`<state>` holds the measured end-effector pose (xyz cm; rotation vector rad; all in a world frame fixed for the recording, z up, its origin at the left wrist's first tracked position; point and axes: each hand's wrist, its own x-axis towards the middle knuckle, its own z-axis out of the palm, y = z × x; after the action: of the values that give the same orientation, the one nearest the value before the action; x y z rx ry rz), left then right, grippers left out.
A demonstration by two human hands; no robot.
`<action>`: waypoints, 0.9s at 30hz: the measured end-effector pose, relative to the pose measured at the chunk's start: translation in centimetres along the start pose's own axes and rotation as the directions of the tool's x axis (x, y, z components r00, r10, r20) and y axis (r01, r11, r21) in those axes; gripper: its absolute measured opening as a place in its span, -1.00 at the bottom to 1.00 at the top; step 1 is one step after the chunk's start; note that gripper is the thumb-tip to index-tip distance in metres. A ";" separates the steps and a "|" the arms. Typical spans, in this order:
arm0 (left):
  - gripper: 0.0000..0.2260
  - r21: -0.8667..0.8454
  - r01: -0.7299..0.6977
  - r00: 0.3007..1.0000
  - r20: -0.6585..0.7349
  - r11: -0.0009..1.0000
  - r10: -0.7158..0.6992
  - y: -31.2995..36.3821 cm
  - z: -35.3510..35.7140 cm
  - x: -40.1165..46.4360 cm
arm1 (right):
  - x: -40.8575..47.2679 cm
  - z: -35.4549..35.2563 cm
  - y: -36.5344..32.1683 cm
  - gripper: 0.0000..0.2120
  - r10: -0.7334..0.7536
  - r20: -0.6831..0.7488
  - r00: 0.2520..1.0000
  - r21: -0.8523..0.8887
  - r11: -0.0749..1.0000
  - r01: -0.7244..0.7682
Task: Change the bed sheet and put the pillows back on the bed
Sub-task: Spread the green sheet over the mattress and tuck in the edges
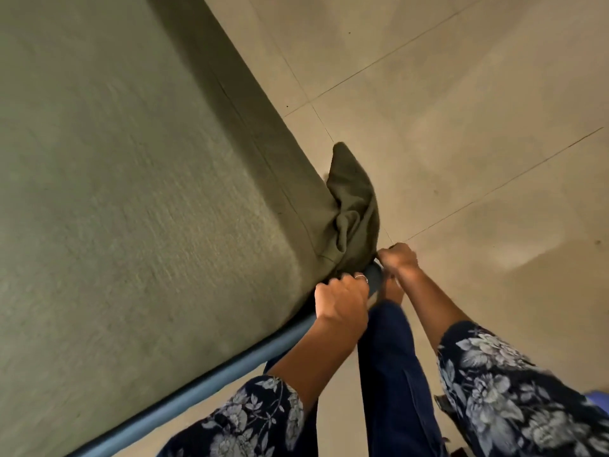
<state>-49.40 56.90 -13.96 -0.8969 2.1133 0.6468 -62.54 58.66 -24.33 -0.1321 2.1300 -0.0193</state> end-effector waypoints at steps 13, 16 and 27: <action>-0.36 -0.056 0.298 0.803 -0.525 0.953 -0.282 -2.6 -2.4 1.9 | -3.1 -8.0 -5.6 -0.71 -0.708 0.296 0.641 -0.422 0.505 0.753; -0.34 -0.143 0.373 0.768 -0.507 0.917 -0.392 -3.5 -2.2 2.0 | -3.8 -7.7 -7.2 -0.69 -0.728 0.404 0.554 -0.462 0.361 0.810; 0.17 -0.799 0.509 0.502 -0.029 0.322 -0.864 -4.5 -0.3 -0.1 | -10.0 -3.3 -17.8 0.03 -0.727 0.685 0.049 -0.548 -0.469 0.692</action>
<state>-46.06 53.89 -14.44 -2.5061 1.4340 0.7958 -58.48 41.86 -13.01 -2.4484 1.1871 0.3008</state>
